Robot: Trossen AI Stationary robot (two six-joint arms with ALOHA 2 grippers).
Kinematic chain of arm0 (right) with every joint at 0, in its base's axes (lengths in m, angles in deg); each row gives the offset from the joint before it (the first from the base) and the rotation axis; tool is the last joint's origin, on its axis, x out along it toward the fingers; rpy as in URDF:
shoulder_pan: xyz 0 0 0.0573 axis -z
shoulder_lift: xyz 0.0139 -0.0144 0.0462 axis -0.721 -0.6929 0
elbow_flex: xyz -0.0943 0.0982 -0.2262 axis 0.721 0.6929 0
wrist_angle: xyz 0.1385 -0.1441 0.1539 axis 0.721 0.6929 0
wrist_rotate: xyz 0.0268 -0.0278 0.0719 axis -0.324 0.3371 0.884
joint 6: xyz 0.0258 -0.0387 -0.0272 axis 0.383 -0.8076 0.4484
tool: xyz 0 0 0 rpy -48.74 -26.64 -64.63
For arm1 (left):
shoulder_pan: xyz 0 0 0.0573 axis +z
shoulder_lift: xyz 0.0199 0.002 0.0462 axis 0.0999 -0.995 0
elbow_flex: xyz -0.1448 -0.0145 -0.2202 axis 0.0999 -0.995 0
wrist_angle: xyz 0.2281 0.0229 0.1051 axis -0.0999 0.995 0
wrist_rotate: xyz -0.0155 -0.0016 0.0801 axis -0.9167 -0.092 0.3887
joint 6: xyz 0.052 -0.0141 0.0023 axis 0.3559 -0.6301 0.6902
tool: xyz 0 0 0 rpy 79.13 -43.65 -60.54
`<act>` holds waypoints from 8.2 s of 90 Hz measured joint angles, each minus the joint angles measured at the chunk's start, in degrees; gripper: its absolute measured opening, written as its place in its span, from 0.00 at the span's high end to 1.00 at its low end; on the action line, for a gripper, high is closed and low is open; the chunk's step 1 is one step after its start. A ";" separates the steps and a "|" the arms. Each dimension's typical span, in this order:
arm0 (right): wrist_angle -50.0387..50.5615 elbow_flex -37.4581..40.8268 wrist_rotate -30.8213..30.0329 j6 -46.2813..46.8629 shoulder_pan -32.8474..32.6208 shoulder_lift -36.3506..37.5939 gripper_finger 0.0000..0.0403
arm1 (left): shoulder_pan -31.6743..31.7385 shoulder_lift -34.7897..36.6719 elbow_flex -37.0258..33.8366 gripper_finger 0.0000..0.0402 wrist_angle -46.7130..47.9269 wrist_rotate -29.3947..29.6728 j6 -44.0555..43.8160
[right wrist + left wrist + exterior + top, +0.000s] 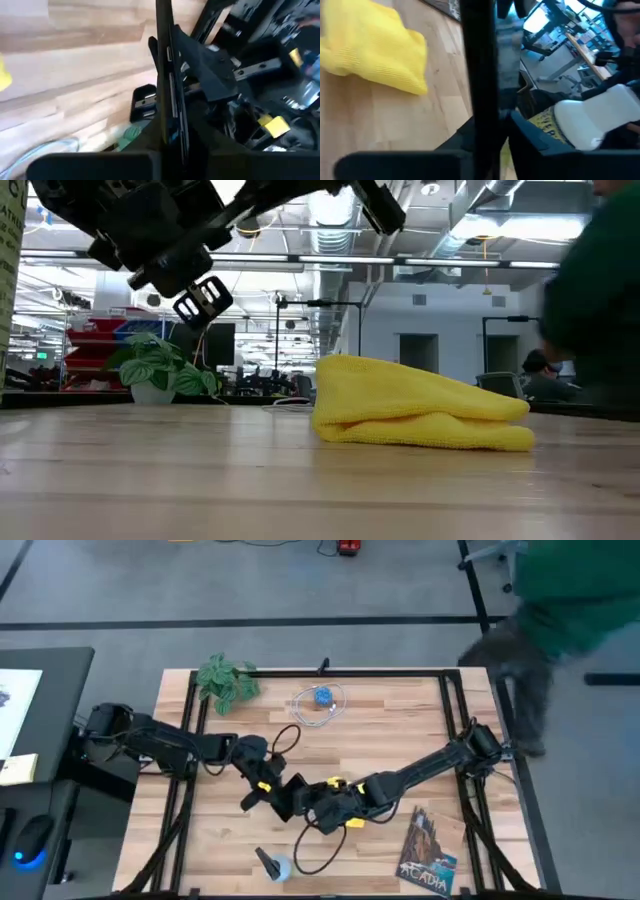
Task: Apply microfiber cloth
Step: Wipe the cellphone using a microfiber cloth
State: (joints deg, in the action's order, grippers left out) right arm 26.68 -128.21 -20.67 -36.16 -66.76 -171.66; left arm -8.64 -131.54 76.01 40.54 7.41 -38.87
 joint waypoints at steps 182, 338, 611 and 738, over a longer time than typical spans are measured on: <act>44.07 -14.38 30.98 102.07 13.18 -0.56 0.96 | 1.85 -13.44 21.26 0.70 20.20 29.44 23.94; 43.90 -14.40 25.18 96.30 11.60 -3.46 0.61 | 1.41 -16.46 21.60 1.00 21.67 32.85 23.52; -4.23 4.42 -21.92 82.44 0.05 1.18 1.00 | 2.27 4.09 -4.98 0.97 -17.79 22.24 -8.16; -6.16 4.39 -29.18 89.64 -2.14 -2.65 1.00 | 2.18 4.02 -5.14 0.97 -28.81 29.63 -10.51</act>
State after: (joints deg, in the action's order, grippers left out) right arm 20.53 -123.82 -49.85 53.48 -68.90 -174.30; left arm -6.46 -127.52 70.88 11.73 37.04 -49.38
